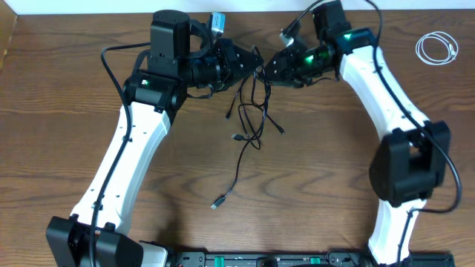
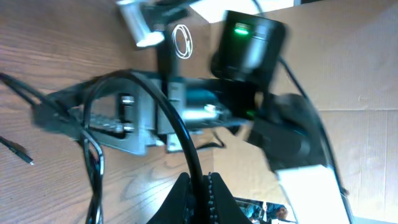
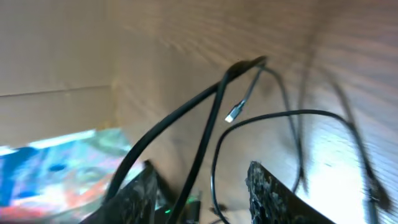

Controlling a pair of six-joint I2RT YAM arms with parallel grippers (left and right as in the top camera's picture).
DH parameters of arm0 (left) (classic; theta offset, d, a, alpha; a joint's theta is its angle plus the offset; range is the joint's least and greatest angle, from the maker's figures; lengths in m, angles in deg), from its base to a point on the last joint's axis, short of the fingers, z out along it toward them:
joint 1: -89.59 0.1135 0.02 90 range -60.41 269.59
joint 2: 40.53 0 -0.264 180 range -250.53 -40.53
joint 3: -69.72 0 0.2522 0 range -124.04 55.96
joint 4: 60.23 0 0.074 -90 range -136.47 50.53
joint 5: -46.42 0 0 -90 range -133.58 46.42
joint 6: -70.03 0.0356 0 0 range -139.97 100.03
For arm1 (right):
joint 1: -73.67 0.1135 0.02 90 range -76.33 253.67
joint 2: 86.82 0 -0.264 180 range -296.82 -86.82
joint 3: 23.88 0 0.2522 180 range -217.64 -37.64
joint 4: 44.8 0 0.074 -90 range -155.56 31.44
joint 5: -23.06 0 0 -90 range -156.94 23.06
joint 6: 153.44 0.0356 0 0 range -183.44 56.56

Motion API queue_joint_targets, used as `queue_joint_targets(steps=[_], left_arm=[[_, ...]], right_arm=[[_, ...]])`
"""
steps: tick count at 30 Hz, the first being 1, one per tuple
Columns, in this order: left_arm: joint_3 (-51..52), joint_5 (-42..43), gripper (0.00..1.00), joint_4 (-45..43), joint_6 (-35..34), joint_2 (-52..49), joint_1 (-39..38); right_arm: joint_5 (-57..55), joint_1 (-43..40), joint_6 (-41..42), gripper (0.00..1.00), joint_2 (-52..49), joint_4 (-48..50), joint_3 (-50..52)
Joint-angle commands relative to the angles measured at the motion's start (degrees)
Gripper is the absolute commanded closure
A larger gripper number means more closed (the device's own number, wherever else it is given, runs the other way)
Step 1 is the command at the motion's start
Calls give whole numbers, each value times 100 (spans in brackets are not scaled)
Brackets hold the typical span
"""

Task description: Untangle cables

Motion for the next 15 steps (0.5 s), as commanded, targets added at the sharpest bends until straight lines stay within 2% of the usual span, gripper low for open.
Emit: queue_joint_targets(steps=[1,3,6,7,9,12,15], left_arm=[[2,35,93,-31,-74,-24,17],[2,35,93,-31,-72,-24,17],[2,-50,93,-26,-72,-24,17],[2,-92,93,-28,-70,-24,17],[2,-310,93,-28,-70,-24,24],[2,-774,93,-24,-2,-24,133],[2,-1259,92,232,647,-24,365]], right_arm=[[1163,50,11,58,-319,9,35],[1429,50,-13,60,-422,7,35],[1615,50,-59,70,-474,-13,35],[1615,50,-111,76,-474,-15,35],[1576,44,-271,99,-474,-94,35],[804,28,-986,99,-474,-929,35],[-249,-68,-1368,99,-474,-1547,35]])
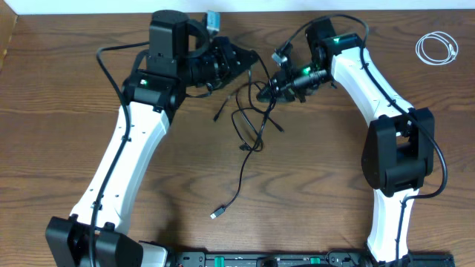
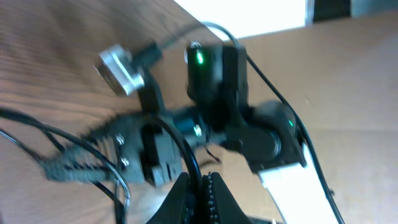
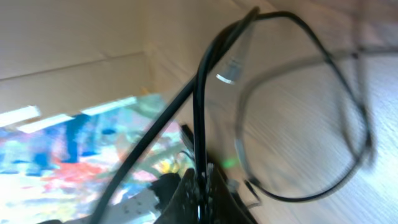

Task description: Untangle cables

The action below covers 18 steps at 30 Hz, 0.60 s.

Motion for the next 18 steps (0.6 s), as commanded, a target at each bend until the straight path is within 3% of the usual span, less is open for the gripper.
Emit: queue_joint_targets(steps=[1,3,7,11,18], left_arm=[[2,-979,92,382,763,-24,374],[2,-1840,93,1054,868,-24,667],[2,-2793,93,1937,1025,-24,1279],[2,-3724,93,2308,1027,-24,1720],[2,-4315,93,2326,1574,-24,2048]], right_arm=[[-1539,-144,-673,99,-37,-398,15],[-2706,-398,-415,99,-33,-446,15],[-4535,-1084,275,99,2,-498,15],[-4715,-1891,345,99,256,-577,15],[-4929,-3244,476,99,1073,-772,15]])
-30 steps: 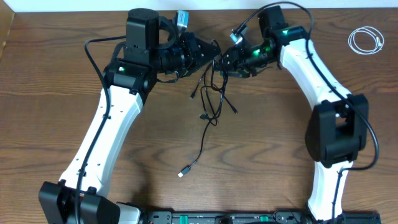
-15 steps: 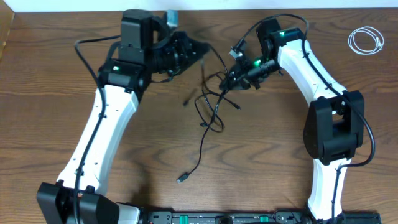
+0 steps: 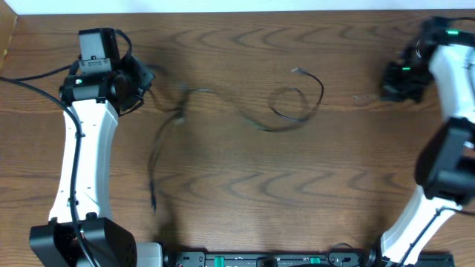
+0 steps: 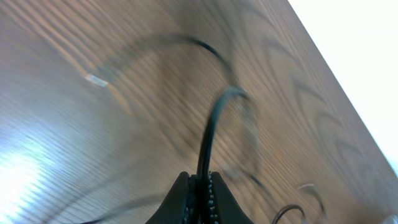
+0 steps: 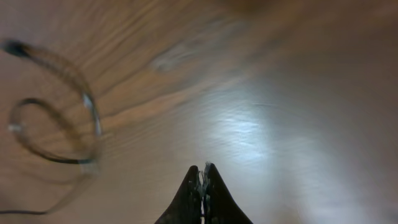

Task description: Untangle cables

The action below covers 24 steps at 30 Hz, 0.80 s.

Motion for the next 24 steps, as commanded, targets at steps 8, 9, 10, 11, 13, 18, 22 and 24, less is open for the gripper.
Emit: queue_joint_targets(steps=[8,9,10,11,13,18,22,24], left_arm=[[-39,839,93,7,1244,-4,-146],[-39,1126,93,-35,1364,2,-157],[-39,1484,92,-87,1482,15,-162],[-39,2020,93,-179,1578,37,-162],[-39,3123,93,-343,1613,114,-162],[-37,4098,93,-162,1611,120,-236],[-37,4089,93,229,1749,114,-621],[-37,4085,92,131,1744,114,-776]], right_arm=[[2009,-352,-1770,88,833,-7,11],[2527,-153,-2378,61,833,-2,11],[2750,-50,-2627,53,833,-2,11],[3204,216,-3123,37,833,2,11],[3414,898,-3383,30,831,330,11],[3099,1862,-3383,20,828,892,11],[2470,2743,-3388,17,717,1143,11],[2400,3104,-3556,24,496,1078,11]])
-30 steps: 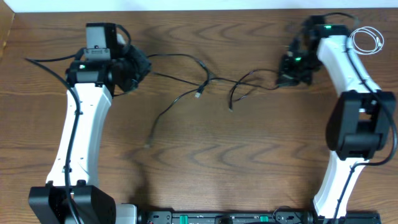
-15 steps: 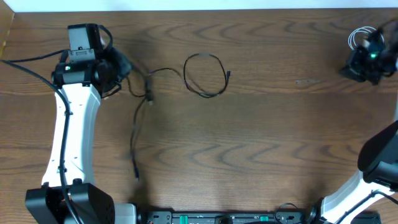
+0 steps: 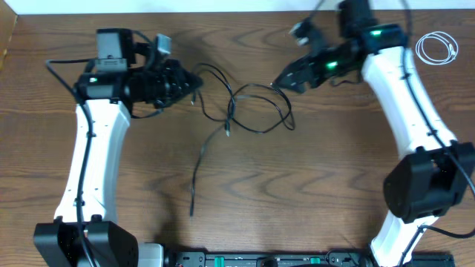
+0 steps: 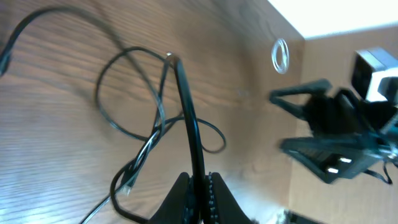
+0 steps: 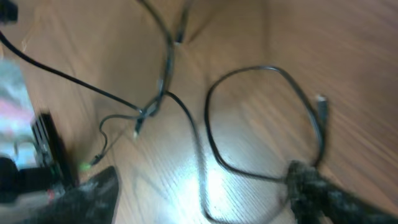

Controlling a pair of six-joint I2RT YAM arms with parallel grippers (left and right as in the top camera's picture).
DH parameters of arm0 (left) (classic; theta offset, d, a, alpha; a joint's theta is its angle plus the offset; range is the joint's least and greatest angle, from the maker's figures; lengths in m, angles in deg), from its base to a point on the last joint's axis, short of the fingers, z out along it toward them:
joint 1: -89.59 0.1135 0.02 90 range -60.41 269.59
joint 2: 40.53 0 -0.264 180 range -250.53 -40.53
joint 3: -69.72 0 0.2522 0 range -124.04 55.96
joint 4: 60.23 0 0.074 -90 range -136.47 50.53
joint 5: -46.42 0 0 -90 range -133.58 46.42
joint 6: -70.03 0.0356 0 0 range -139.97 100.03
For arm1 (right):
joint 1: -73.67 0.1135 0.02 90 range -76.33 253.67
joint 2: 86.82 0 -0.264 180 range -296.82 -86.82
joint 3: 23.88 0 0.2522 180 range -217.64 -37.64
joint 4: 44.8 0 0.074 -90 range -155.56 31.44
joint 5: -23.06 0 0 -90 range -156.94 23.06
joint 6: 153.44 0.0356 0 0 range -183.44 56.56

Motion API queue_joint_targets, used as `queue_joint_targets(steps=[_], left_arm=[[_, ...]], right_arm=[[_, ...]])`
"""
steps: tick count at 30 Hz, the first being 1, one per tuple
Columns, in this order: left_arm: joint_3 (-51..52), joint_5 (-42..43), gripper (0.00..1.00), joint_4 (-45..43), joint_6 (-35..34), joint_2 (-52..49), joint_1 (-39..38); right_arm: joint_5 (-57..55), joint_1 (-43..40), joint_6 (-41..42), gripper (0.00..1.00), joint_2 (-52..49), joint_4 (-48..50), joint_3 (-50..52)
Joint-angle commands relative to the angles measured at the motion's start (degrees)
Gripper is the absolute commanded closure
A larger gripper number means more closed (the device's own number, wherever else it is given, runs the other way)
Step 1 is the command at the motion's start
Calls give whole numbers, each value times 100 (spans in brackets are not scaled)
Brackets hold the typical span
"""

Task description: Untangle cables

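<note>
Thin black cables [image 3: 256, 111] lie looped over one another at the middle of the wooden table [image 3: 319, 200]. One strand [image 3: 198, 167] trails from the loops toward the front edge. My left gripper [image 3: 194, 80] is at the loops' left side, shut on a black cable [image 4: 186, 118] that runs out from its fingers [image 4: 198, 186] to the loops [image 4: 127, 93]. My right gripper [image 3: 282, 80] hangs open just right of the loops. In the right wrist view its fingers [image 5: 323, 193] stand wide apart above a cable loop [image 5: 267, 118] and hold nothing.
A coiled white cable [image 3: 436, 48] lies at the far right back corner, also in the left wrist view [image 4: 280, 53]. The table's back edge runs close behind both grippers. The right arm [image 3: 412, 111] reaches along the right side.
The grippers were far apart at the table's left and right ends. Now both are near the middle, the right one has opened, and the spread cable is bunched into loops again.
Both grippers met over the tangle at the back centre, the left shut on a cable, the right open round a strand. The right then shut on it. Later the arms stood wide apart with cable strung across. Now they are close again, the right open.
</note>
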Motion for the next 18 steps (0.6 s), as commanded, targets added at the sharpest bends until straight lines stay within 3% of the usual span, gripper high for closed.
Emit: queue_joint_targets(steps=[1,7,9,10,12,15,18], left_arm=[[-37,278,93,-131,166,103,-243],[-37,286,93,-166,162,103,-330],[-37,286,93,-168,162,103,-330],[-37,284,93,-170,164,103,-330],[-37,105,93,-168,164,103,-328],[-37,-1320,93,-170,162,103,-293],[-37,-2752,93,-166,9,103,-175]], right_arm=[[-247,455,-345,24,-376,-96,4],[-658,931,-535,21,-1119,-70,4],[-743,975,-540,26,-1322,-31,4],[-741,977,-540,33,-1368,-31,4],[-826,973,-520,99,-1447,-46,4],[-1032,807,-72,99,-1351,-44,-39],[-1615,271,905,99,-946,-184,-59]])
